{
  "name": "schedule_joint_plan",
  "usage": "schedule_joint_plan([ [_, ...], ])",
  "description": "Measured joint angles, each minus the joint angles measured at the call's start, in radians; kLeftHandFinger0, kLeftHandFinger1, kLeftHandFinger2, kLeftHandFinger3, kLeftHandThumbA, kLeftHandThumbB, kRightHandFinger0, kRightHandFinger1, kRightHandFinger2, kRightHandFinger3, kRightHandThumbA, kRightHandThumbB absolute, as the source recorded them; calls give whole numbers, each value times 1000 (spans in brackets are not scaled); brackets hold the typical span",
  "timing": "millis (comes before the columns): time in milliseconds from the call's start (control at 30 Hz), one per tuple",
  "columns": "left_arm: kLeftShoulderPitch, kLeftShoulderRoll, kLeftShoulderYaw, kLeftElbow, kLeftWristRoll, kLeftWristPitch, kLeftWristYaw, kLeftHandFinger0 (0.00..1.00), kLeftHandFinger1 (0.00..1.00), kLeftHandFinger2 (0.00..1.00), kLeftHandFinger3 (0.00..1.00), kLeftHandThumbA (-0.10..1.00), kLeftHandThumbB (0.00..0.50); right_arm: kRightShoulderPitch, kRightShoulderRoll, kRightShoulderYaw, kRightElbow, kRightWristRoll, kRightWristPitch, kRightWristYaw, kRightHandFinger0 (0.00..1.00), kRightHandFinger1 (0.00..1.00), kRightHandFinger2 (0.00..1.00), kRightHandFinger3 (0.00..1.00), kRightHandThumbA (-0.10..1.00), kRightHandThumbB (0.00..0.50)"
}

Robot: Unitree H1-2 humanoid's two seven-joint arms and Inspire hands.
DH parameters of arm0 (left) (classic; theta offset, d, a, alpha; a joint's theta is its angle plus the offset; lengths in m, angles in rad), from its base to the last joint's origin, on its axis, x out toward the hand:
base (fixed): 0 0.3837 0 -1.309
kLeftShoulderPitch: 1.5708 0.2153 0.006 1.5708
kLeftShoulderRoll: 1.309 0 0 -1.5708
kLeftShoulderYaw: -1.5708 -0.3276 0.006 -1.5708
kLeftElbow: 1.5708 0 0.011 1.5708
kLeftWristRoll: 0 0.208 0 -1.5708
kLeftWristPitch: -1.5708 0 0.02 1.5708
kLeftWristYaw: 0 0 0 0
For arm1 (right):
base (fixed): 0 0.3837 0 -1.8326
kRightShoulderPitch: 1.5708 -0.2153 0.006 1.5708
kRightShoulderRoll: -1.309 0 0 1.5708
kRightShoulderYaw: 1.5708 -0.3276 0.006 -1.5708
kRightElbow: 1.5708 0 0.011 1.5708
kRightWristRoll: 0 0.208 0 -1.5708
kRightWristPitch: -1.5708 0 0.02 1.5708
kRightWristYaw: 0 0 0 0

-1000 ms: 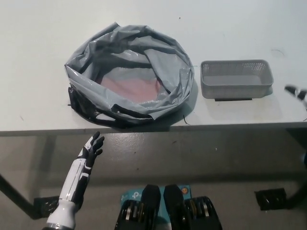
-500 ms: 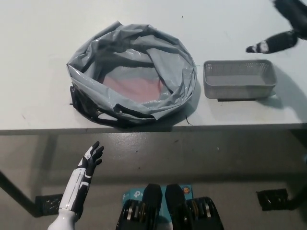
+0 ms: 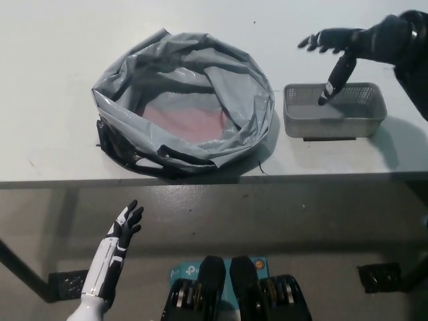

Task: Use the right hand to pick up a small rectangular container and put it into a plastic bag and lift the bag

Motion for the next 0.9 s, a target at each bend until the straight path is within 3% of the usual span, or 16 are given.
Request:
schedule_joint_plan([
  [167, 0, 1, 1, -6, 0, -4, 0, 1000, 1000, 1000, 1000, 1000, 269, -97, 57, 32, 184, -19, 1, 65, 1000, 1000, 1000, 1000, 1000, 406],
  [233, 0, 2, 1, -7, 1, -8, 0, 1000, 1000, 1000, 1000, 1000, 297, -129, 71, 42, 231, -32, 0, 82, 1000, 1000, 1000, 1000, 1000, 397],
  [467, 0, 6, 1, -8, 4, -26, 0, 1000, 1000, 1000, 1000, 1000, 292, -157, 100, 58, 281, -74, -2, 82, 1000, 1000, 1000, 1000, 1000, 449],
  [633, 0, 7, 1, -9, 8, -30, 0, 1000, 1000, 1000, 1000, 1000, 308, -155, 110, 61, 282, -97, -10, 78, 1000, 1000, 1000, 1000, 1000, 417],
  [700, 0, 8, 1, -12, 9, -30, 0, 1000, 1000, 1000, 1000, 1000, 313, -154, 112, 60, 282, -102, -13, 77, 1000, 1000, 1000, 1000, 1000, 420],
  [767, 0, 9, 1, -16, 9, -30, 0, 1000, 1000, 1000, 1000, 1000, 313, -150, 113, 57, 288, -107, -15, 74, 1000, 1000, 1000, 1000, 1000, 459],
  [900, 0, 15, 3, -20, 9, -30, 0, 1000, 1000, 1000, 1000, 1000, 287, -137, 114, 54, 306, -114, -17, 63, 1000, 1000, 1000, 1000, 1000, 450],
])
